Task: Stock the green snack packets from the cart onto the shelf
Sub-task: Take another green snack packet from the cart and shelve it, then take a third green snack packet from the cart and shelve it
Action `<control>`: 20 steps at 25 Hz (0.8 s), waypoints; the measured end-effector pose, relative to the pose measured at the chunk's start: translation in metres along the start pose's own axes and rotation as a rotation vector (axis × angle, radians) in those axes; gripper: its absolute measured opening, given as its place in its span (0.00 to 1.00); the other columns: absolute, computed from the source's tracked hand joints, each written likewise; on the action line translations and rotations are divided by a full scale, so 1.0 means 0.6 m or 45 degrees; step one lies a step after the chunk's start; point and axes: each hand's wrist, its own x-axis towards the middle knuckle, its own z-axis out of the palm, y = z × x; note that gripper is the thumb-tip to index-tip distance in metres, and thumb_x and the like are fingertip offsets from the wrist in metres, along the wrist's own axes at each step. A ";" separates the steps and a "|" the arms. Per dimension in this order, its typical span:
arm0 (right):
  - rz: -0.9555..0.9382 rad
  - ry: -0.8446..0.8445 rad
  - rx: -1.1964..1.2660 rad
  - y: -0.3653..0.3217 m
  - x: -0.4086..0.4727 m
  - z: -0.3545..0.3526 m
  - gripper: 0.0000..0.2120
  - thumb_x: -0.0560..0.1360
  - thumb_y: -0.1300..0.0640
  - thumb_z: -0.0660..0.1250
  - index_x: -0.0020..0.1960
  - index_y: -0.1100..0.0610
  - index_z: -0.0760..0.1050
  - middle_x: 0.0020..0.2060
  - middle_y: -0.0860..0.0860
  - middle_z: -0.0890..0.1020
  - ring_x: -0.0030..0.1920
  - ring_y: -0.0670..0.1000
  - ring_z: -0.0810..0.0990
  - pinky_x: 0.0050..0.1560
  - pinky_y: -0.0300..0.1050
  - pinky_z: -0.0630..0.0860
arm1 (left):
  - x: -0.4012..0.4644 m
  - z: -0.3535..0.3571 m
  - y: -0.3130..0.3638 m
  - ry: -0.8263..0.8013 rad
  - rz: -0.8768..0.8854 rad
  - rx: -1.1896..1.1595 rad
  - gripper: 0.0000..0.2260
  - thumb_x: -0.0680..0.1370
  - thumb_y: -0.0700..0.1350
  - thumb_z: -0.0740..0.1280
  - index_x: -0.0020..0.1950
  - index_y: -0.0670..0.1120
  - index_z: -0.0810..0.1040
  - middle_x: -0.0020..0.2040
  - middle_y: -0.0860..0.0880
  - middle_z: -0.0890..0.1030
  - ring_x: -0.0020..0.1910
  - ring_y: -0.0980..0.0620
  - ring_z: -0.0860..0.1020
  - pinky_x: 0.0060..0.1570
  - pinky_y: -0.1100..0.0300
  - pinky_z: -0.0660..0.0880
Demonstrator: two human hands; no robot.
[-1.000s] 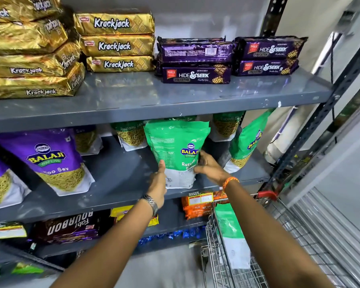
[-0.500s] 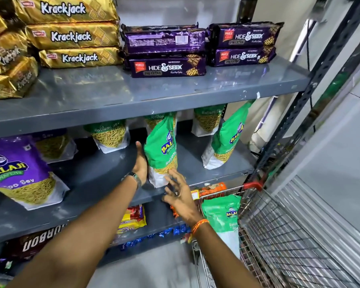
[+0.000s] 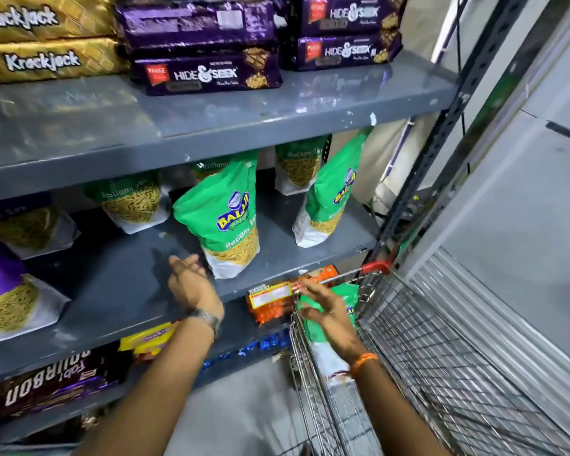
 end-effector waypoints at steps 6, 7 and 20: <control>0.308 0.488 0.128 0.116 0.020 -0.187 0.23 0.70 0.81 0.66 0.64 0.79 0.70 0.56 0.63 0.77 0.56 0.57 0.74 0.61 0.54 0.75 | -0.177 0.046 -0.245 -0.471 -0.666 0.413 0.11 0.81 0.43 0.60 0.38 0.48 0.72 0.31 0.53 0.74 0.22 0.58 0.71 0.28 0.68 0.63; 0.323 0.487 0.110 0.132 0.031 -0.202 0.23 0.71 0.81 0.66 0.65 0.79 0.70 0.56 0.64 0.77 0.54 0.56 0.75 0.57 0.50 0.76 | -0.180 0.060 -0.292 -0.507 -0.812 0.503 0.10 0.81 0.49 0.61 0.42 0.47 0.74 0.36 0.53 0.75 0.26 0.56 0.76 0.31 0.67 0.68; 0.287 0.334 0.271 0.271 0.170 -0.268 0.13 0.79 0.73 0.61 0.57 0.84 0.70 0.51 0.64 0.77 0.53 0.56 0.75 0.64 0.60 0.72 | -0.076 0.109 -0.555 -0.382 -0.479 1.104 0.24 0.85 0.43 0.43 0.77 0.33 0.61 0.76 0.36 0.67 0.73 0.39 0.70 0.67 0.53 0.70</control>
